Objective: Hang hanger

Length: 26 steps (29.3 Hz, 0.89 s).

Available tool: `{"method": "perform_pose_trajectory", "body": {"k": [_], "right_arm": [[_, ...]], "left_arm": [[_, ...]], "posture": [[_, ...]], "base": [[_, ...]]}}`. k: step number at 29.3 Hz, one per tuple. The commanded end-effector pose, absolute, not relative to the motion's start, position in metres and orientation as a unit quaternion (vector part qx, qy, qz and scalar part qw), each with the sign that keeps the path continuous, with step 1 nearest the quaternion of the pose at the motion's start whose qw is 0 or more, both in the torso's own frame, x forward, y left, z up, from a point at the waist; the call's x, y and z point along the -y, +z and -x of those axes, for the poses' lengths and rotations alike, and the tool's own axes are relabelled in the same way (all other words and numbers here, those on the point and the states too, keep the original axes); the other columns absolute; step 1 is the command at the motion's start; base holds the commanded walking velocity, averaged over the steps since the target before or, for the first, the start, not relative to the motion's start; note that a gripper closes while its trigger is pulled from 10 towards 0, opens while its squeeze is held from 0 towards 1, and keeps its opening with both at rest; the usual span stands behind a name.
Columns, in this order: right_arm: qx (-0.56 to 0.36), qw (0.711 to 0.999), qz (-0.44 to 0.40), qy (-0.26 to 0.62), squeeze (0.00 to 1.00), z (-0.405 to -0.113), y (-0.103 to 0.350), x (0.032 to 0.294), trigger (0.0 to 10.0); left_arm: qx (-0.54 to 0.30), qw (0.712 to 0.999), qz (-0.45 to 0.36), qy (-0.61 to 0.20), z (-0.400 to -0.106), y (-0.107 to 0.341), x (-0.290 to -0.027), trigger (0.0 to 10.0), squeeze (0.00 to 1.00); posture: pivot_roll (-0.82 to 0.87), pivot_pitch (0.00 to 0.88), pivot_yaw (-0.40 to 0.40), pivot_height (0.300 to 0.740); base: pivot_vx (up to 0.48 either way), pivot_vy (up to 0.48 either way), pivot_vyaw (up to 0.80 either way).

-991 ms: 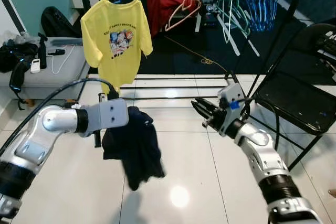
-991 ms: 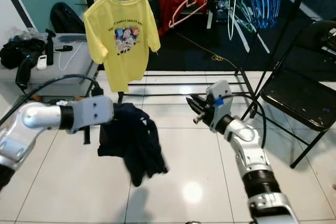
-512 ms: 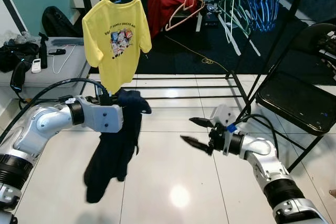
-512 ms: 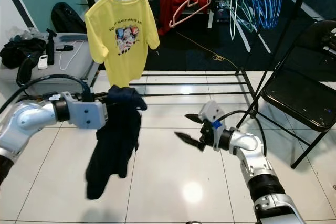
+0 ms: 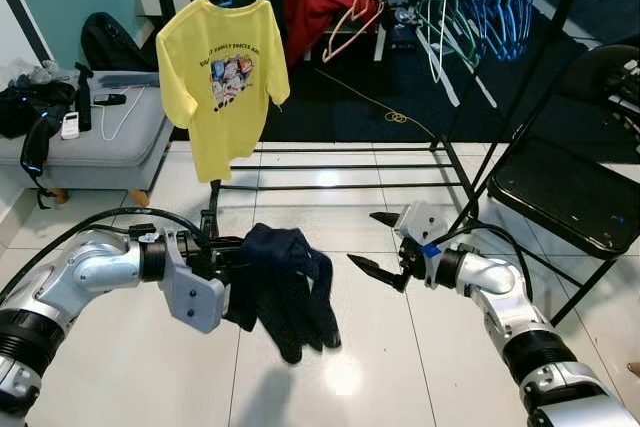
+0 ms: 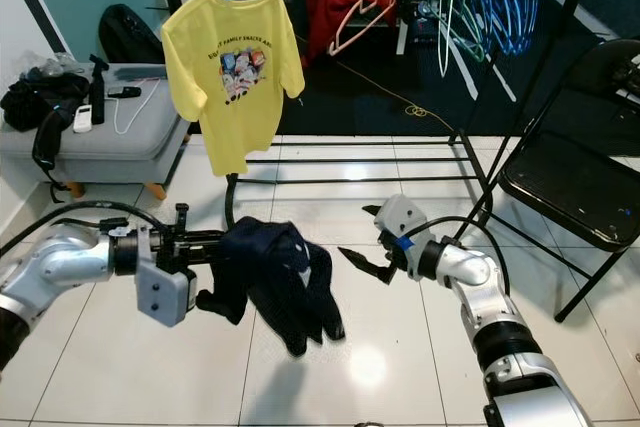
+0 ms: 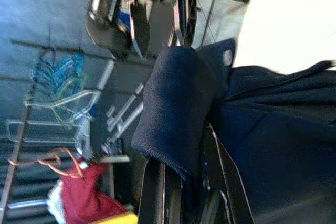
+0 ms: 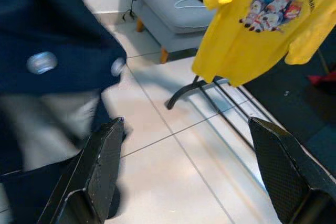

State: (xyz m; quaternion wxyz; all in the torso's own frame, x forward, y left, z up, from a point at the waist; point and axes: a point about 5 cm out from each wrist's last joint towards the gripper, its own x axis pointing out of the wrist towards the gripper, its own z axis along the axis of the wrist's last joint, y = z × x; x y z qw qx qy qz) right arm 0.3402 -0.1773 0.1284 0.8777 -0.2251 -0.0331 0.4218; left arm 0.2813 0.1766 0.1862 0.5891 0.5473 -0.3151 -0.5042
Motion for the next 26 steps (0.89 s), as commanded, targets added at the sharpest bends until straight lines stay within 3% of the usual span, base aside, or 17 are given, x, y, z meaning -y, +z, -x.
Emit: {"method": "perform_pose_trajectory", "body": {"k": [1,3,4,5,7,9,10,12,13,14,15,21,22,23,24,25,26], "right_arm": [[0.032,0.874,0.23,0.427,1.0,-0.339,0.126,0.177,10.0],[0.026,0.861,0.233,0.451,1.0,-0.337,0.124,0.175,10.0],[0.011,0.831,0.26,0.491,1.0,-0.332,0.119,0.171,10.0],[0.011,0.831,0.26,0.491,1.0,-0.332,0.119,0.171,10.0],[-0.02,0.774,0.29,0.563,0.56,-0.319,0.105,0.167,10.0],[-0.028,0.756,0.302,0.58,0.51,-0.315,0.1,0.166,10.0],[-0.036,0.746,0.308,0.589,0.22,-0.313,0.096,0.166,10.0],[-0.036,0.746,0.308,0.589,0.22,-0.313,0.096,0.166,10.0],[-0.042,0.743,0.311,0.591,0.12,-0.312,0.094,0.165,10.0],[-0.042,0.743,0.311,0.591,0.12,-0.312,0.094,0.165,10.0],[-0.04,0.751,0.317,0.578,0.0,-0.314,0.092,0.163,10.0],[-0.034,0.773,0.335,0.538,0.0,-0.322,0.092,0.16,10.0],[-0.029,0.796,0.347,0.494,0.0,-0.329,0.094,0.159,10.0],[-0.029,0.796,0.347,0.494,0.0,-0.329,0.094,0.159,10.0],[-0.022,0.814,0.348,0.465,0.0,-0.334,0.096,0.158,10.0],[-0.015,0.831,0.343,0.438,0.0,-0.338,0.098,0.156,10.0],[-0.015,0.831,0.343,0.438,0.0,-0.338,0.098,0.156,10.0]], "left_arm": [[0.335,0.575,-0.552,-0.502,-0.278,0.19,-0.178,0.0,0.0],[0.348,0.566,-0.55,-0.506,-0.276,0.191,-0.176,0.0,0.0],[0.35,0.563,-0.549,-0.509,-0.276,0.191,-0.175,0.0,0.0],[0.35,0.563,-0.549,-0.509,-0.276,0.191,-0.175,0.0,0.0],[0.369,0.557,-0.548,-0.502,-0.278,0.195,-0.172,0.0,0.0],[0.38,0.554,-0.548,-0.499,-0.278,0.196,-0.172,0.0,0.0],[0.39,0.548,-0.548,-0.497,-0.278,0.198,-0.171,0.0,0.0],[0.39,0.548,-0.548,-0.497,-0.278,0.198,-0.171,0.0,0.0],[0.391,0.543,-0.552,-0.499,-0.279,0.196,-0.17,0.0,0.0],[0.391,0.543,-0.552,-0.499,-0.279,0.196,-0.17,0.0,0.0],[0.395,0.537,-0.554,-0.499,-0.28,0.195,-0.167,0.0,0.0],[0.399,0.536,-0.555,-0.496,-0.283,0.192,-0.161,0.0,0.0],[0.349,0.576,-0.559,-0.483,-0.296,0.183,-0.157,0.0,0.0],[0.349,0.576,-0.559,-0.483,-0.296,0.183,-0.157,0.0,0.0],[0.235,0.623,-0.581,-0.468,-0.316,0.161,-0.16,0.0,0.0],[0.115,0.7,-0.562,-0.425,-0.334,0.138,-0.169,0.0,0.0],[0.115,0.7,-0.562,-0.425,-0.334,0.138,-0.169,0.0,0.0]], "posture": [[-0.01,0.133,-0.027,0.74],[-0.01,0.133,-0.026,0.74],[-0.01,0.131,-0.028,0.74],[-0.01,0.131,-0.028,0.74],[-0.01,0.132,-0.032,0.74],[-0.01,0.132,-0.032,0.74],[-0.01,0.132,-0.034,0.74],[-0.01,0.132,-0.034,0.74],[-0.01,0.132,-0.036,0.74],[-0.01,0.132,-0.036,0.74],[-0.01,0.13,-0.036,0.74],[-0.01,0.131,-0.035,0.74],[0.0,0.132,-0.036,0.74],[0.0,0.132,-0.036,0.74],[0.0,0.132,-0.036,0.74],[-0.01,0.135,-0.032,0.74],[-0.01,0.135,-0.032,0.74]], "base": [[0.0,0.0,0.0],[0.0,0.0,0.0],[0.0,0.0,0.0],[0.0,0.0,0.0],[0.0,0.0,0.0],[0.0,0.0,0.0],[0.0,0.0,0.0],[0.0,0.0,0.0],[0.0,0.0,0.0],[0.0,0.0,0.0],[0.0,0.0,0.0],[0.0,0.0,0.0],[0.0,0.0,0.0],[0.0,0.0,0.0],[0.0,0.0,0.0],[0.0,0.0,0.0],[0.0,0.0,0.0]]}}
